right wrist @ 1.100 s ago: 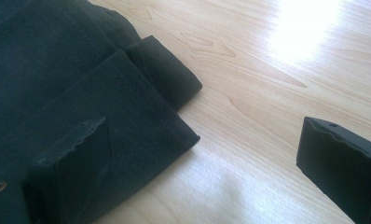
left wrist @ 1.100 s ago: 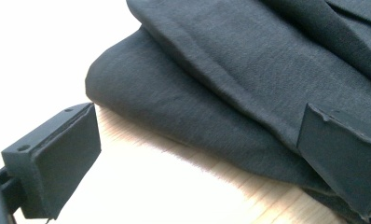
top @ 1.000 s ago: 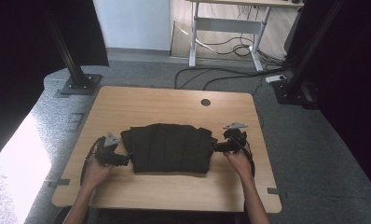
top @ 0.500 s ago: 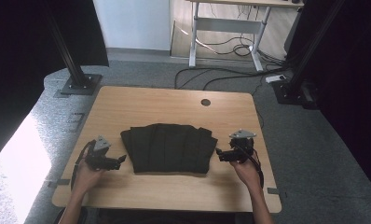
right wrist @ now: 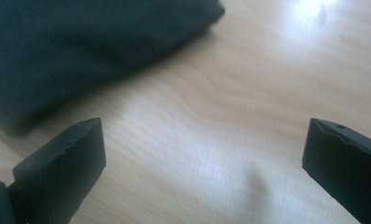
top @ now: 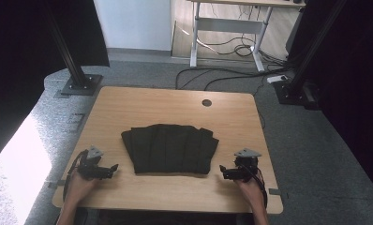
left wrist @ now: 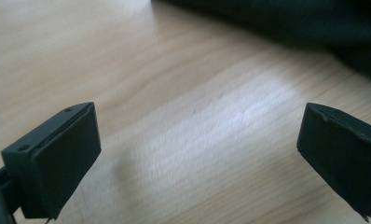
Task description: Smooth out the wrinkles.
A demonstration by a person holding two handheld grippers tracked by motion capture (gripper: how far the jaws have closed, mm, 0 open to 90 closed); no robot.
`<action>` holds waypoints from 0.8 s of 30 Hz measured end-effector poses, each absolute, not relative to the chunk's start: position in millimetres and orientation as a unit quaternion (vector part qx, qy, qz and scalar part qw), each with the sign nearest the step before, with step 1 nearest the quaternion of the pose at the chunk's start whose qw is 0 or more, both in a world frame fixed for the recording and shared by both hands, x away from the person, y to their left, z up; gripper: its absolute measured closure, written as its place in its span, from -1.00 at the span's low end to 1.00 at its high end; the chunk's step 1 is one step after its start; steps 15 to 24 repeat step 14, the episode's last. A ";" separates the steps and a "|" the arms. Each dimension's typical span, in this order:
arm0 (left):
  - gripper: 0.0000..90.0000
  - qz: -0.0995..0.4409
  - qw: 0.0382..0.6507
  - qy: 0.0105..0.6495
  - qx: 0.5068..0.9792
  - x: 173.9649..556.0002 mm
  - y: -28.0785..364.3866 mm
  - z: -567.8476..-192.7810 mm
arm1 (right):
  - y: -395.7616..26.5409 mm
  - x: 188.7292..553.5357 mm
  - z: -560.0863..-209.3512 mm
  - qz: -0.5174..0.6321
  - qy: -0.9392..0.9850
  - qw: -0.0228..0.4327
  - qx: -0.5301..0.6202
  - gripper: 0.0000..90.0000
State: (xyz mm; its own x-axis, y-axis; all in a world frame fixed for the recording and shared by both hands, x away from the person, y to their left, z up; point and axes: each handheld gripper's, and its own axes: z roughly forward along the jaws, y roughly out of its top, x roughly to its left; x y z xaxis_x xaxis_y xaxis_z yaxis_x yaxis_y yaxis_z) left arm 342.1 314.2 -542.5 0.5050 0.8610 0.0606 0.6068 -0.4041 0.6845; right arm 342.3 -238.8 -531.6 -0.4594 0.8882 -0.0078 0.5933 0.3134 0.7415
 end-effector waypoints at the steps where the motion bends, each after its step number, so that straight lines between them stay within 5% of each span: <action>1: -1.00 0.208 0.306 0.452 0.812 342.1 314.2 -542.5 | -240.0 341.2 -534.9 0.341 0.783 0.213 0.475 -1.00; 6: -1.00 0.173 0.304 0.466 0.813 345.7 318.9 -547.1 | -245.7 337.9 -551.5 0.328 0.786 0.204 0.482 -1.00; 24: -1.00 0.173 0.304 0.466 0.813 345.5 319.0 -547.2 | -249.3 336.2 -557.2 0.332 0.777 0.206 0.494 -1.00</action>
